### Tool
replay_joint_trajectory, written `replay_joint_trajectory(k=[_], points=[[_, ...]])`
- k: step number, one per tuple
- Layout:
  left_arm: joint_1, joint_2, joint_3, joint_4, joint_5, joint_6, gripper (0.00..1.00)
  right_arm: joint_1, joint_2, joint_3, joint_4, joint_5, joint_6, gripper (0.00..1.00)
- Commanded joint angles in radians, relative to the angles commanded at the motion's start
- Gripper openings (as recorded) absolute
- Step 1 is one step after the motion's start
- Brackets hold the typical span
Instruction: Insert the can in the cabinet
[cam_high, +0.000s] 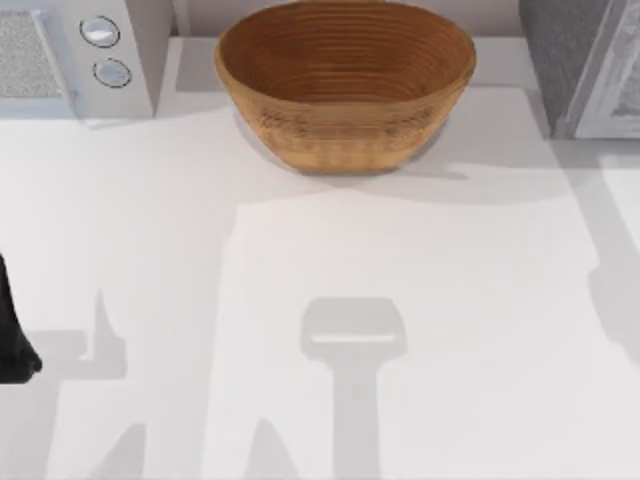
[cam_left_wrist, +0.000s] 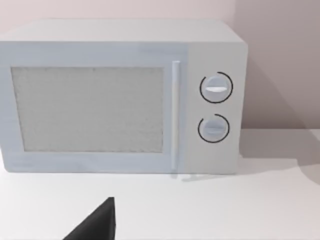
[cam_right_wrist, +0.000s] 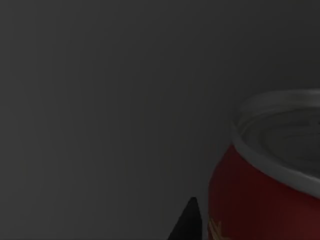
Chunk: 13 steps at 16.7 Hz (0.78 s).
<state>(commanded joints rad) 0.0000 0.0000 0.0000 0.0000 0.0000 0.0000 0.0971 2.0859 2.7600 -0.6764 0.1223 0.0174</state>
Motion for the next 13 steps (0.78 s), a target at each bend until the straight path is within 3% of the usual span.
replay_joint_trajectory(k=[2,13], points=[[0.0,0.0,0.0,0.0,0.0,0.0,1.0,0.0,0.0,0.0,0.0,0.0,0.0,0.0],[0.0,0.0,0.0,0.0,0.0,0.0,1.0,0.0,0.0,0.0,0.0,0.0,0.0,0.83]])
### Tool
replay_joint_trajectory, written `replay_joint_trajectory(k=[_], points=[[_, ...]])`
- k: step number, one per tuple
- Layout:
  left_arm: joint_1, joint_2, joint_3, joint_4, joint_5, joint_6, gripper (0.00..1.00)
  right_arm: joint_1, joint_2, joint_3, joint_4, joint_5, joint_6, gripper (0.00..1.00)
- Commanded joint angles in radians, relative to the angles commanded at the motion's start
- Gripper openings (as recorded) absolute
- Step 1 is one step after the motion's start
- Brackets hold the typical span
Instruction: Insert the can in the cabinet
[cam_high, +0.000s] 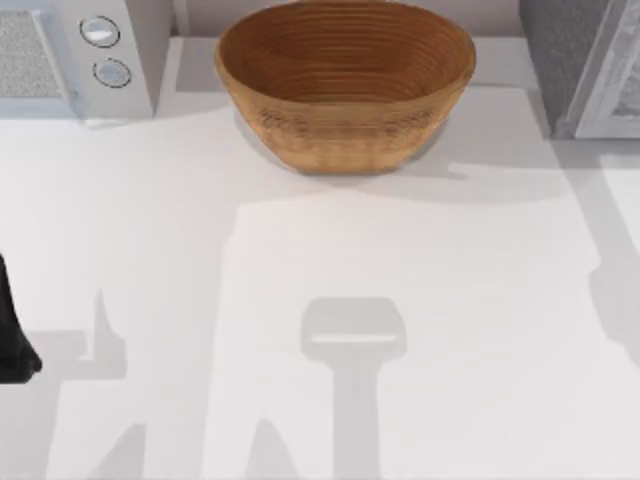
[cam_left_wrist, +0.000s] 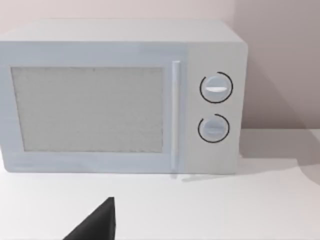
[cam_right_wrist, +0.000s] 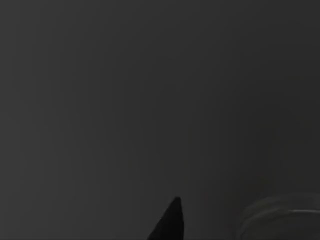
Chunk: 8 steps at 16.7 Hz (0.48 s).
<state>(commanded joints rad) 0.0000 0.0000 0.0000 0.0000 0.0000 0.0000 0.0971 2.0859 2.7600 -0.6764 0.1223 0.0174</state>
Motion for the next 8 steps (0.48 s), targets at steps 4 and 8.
replay_joint_trajectory(k=[4,8], points=[[0.0,0.0,0.0,0.0,0.0,0.0,1.0,0.0,0.0,0.0,0.0,0.0,0.0,1.0],[0.0,0.0,0.0,0.0,0.0,0.0,1.0,0.0,0.0,0.0,0.0,0.0,0.0,1.0]])
